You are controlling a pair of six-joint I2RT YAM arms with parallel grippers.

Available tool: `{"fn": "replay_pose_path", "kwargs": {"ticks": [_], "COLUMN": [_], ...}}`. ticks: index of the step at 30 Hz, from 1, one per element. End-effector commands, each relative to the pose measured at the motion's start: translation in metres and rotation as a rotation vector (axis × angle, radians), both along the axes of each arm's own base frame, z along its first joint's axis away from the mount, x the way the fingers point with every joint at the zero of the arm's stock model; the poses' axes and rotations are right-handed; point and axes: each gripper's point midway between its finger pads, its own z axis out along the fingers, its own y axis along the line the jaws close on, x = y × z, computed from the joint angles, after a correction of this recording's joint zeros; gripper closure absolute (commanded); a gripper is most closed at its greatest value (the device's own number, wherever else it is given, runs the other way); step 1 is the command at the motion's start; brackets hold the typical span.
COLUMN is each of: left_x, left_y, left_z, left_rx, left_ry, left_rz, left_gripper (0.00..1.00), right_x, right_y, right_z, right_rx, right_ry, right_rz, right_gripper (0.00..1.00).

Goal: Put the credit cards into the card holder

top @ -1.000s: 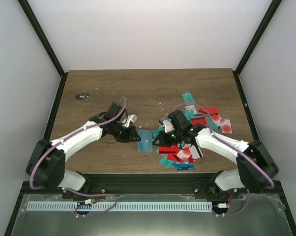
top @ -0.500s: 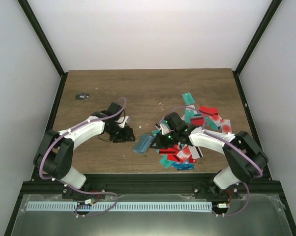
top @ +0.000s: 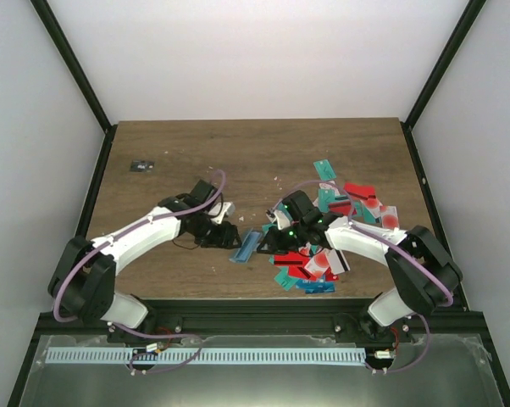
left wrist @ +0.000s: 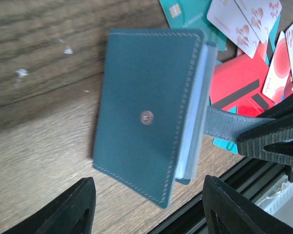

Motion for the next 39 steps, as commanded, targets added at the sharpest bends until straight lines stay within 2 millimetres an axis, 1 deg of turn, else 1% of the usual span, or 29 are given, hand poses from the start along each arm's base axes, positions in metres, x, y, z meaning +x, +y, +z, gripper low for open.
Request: {"fn": "replay_pose_path", "kwargs": {"ticks": [1, 7, 11, 13, 17, 21, 25, 26, 30, 36, 39], "left_x": [-0.003, -0.002, 0.007, 0.010, 0.015, 0.017, 0.018, 0.018, 0.013, -0.008, -0.017], "left_y": [-0.017, -0.025, -0.020, -0.015, -0.001, 0.002, 0.004, 0.005, 0.016, 0.042, 0.054], "left_z": [-0.001, -0.011, -0.013, -0.017, -0.029, -0.034, -0.036, -0.036, -0.037, -0.045, -0.053], "left_rx": [-0.004, 0.020, 0.069, 0.100, 0.187, 0.201, 0.206, 0.203, 0.205, 0.204, 0.201], "left_ry": [-0.019, -0.011, -0.037, -0.049, -0.054, -0.059, -0.054, -0.055, -0.037, 0.005, 0.032], "left_rz": [-0.063, -0.086, -0.058, -0.041, -0.001, 0.016, 0.033, 0.042, 0.103, 0.239, 0.305], "left_gripper": [0.38, 0.38, 0.43, 0.49, 0.66, 0.73, 0.92, 0.96, 0.96, 0.96, 0.96], "right_x": [0.006, 0.005, 0.006, 0.006, 0.005, 0.005, 0.006, 0.006, 0.009, 0.019, 0.027], "right_y": [0.004, 0.004, 0.003, 0.002, 0.000, -0.003, -0.007, -0.007, -0.007, -0.008, -0.006], "right_z": [0.011, 0.011, 0.011, 0.009, 0.007, 0.002, -0.008, -0.011, -0.025, -0.055, -0.064], "right_rx": [0.009, 0.007, -0.001, -0.009, -0.023, -0.044, -0.076, -0.084, -0.112, -0.205, -0.238], "right_ry": [-0.034, -0.033, -0.036, -0.036, -0.041, -0.043, -0.037, -0.033, -0.016, 0.012, 0.013], "right_rz": [0.014, 0.015, 0.018, 0.019, 0.022, 0.021, 0.014, 0.013, 0.010, 0.009, 0.019], "right_gripper": [0.99, 0.99, 0.99, 0.99, 0.99, 0.99, 0.99, 0.99, 0.99, 0.99, 0.99]}}
